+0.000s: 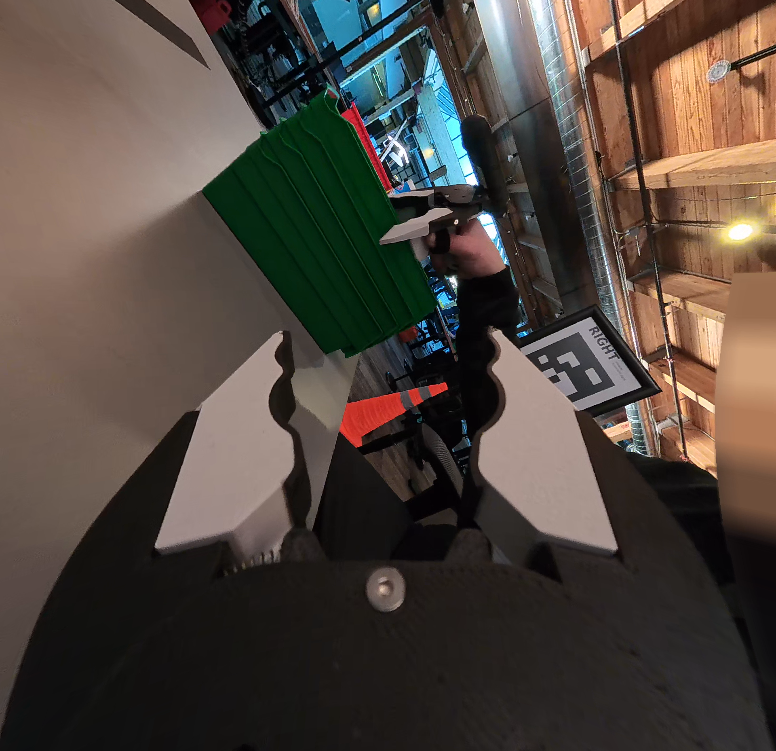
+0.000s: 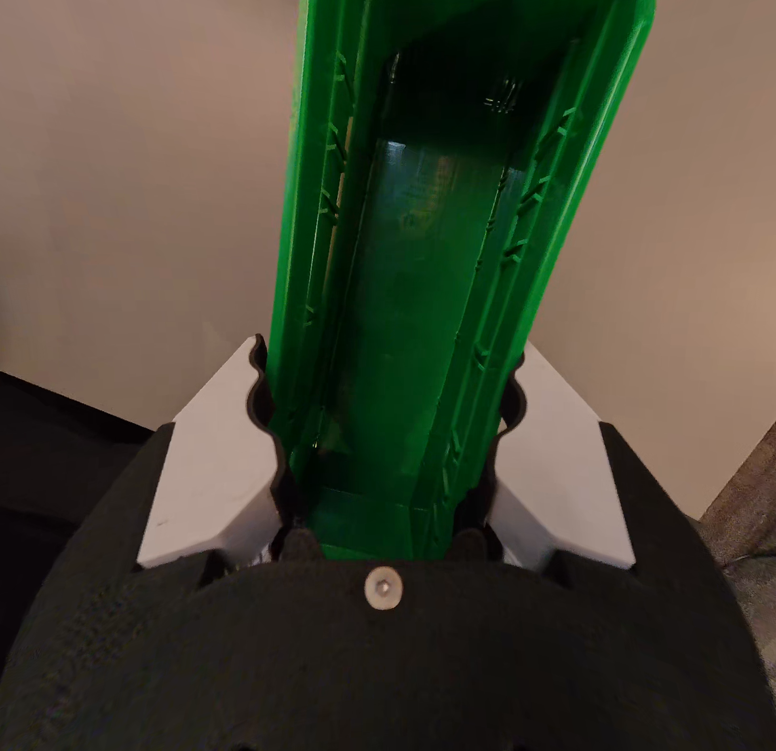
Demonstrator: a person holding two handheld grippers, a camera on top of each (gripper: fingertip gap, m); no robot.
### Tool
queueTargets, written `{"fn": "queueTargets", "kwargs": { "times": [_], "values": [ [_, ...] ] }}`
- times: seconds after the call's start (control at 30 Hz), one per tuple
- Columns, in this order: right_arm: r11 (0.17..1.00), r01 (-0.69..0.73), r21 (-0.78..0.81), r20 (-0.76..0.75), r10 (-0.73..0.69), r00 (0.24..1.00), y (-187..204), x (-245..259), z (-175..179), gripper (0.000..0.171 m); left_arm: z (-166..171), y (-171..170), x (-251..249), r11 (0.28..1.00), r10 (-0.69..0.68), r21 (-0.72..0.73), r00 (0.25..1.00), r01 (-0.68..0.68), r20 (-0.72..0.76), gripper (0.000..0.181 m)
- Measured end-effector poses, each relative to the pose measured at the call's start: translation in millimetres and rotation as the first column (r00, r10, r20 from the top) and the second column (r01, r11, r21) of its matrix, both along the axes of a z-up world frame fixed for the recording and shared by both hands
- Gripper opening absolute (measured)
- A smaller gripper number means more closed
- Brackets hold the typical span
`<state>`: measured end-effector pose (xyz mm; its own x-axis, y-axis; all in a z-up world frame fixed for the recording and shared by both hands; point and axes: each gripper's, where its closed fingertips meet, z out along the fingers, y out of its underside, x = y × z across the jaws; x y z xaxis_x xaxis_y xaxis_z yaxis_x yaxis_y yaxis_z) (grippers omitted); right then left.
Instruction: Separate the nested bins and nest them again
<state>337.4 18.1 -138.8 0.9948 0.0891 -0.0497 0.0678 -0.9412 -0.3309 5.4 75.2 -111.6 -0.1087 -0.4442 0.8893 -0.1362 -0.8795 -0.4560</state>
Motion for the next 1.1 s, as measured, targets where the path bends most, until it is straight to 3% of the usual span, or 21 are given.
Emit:
{"fn": "queueTargets", "kwargs": {
  "times": [0.13,0.5,0.67,0.83,1.1],
  "values": [
    [1.000,0.000,0.010,-0.006,0.000,1.000,1,-1,1,0.110,-3,0,0,1.000,-0.003,-0.004,1.000,0.003,-0.004,0.089],
    [1.000,0.004,-0.021,0.051,-0.003,0.999,-1,1,-7,0.134,-2,-6,4,1.000,-0.026,-0.001,1.000,0.026,-0.008,0.088],
    [1.000,0.016,0.025,0.093,-0.018,0.996,5,4,8,0.127,0,-5,1,1.000,-0.021,0.008,1.000,0.021,-0.008,0.088],
    [0.999,-0.012,-0.045,0.125,0.018,0.992,6,7,-2,0.125,-1,-4,1,1.000,-0.020,0.006,1.000,0.020,-0.008,0.088],
    [1.000,-0.008,-0.025,0.139,0.011,0.990,10,7,-6,0.126,-2,-8,4,0.999,-0.033,0.004,0.999,0.033,-0.011,0.088]
  ]
}}
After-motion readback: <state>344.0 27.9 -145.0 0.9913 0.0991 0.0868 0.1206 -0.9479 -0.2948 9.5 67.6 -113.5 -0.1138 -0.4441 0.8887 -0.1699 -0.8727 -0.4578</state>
